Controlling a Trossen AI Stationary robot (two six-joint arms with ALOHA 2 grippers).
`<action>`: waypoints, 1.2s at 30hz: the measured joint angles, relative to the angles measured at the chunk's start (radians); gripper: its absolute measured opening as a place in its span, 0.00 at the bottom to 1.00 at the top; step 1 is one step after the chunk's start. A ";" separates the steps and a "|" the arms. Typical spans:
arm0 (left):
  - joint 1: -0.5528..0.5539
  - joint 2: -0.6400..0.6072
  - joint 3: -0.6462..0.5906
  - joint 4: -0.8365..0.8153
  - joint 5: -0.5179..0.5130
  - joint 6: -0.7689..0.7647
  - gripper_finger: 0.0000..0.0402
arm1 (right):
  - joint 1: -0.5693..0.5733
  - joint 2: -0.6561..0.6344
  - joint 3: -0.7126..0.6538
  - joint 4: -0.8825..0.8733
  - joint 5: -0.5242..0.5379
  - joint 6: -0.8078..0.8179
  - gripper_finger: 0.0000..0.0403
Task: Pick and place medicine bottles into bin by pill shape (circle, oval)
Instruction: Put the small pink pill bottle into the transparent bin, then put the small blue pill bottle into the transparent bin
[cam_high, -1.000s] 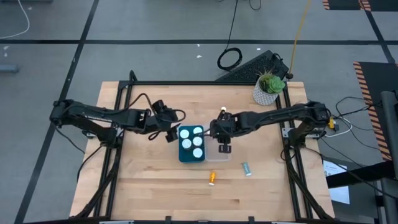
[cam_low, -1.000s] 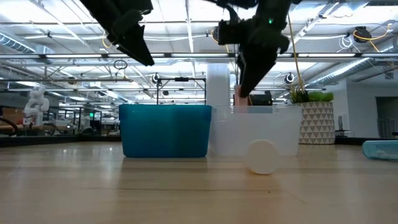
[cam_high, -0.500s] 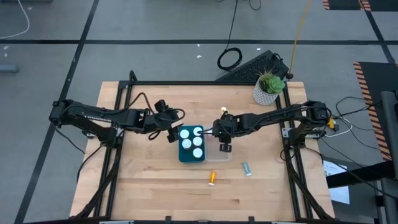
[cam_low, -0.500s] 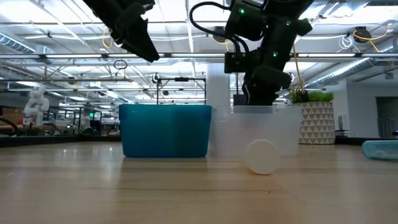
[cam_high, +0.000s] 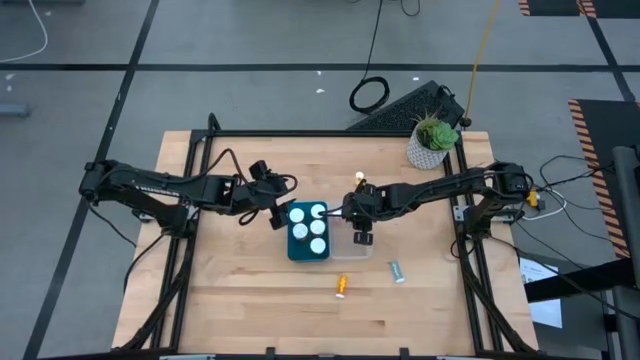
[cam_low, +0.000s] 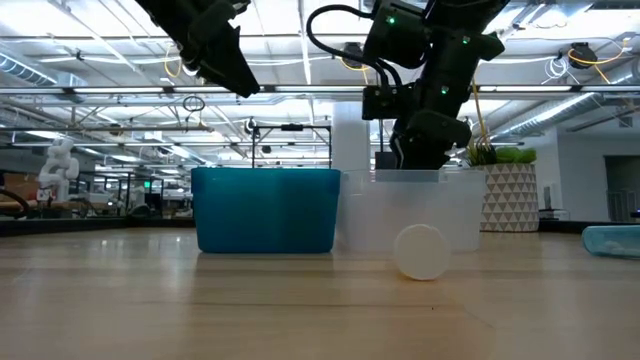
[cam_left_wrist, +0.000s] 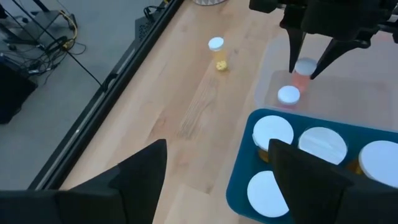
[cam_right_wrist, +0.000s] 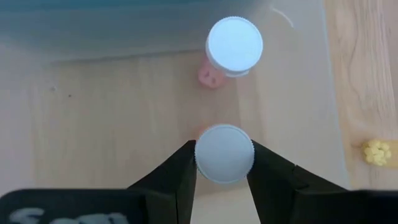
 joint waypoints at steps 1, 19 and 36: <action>0.000 0.000 0.000 0.000 0.000 0.000 0.71 | 0.000 0.000 0.000 0.000 0.000 0.000 0.31; -0.004 0.000 0.000 0.001 0.030 0.000 0.71 | 0.058 -0.212 0.000 -0.053 0.003 0.061 0.58; -0.013 0.000 0.001 0.064 0.052 0.054 0.71 | 0.585 -0.388 0.000 -0.373 0.318 0.738 0.56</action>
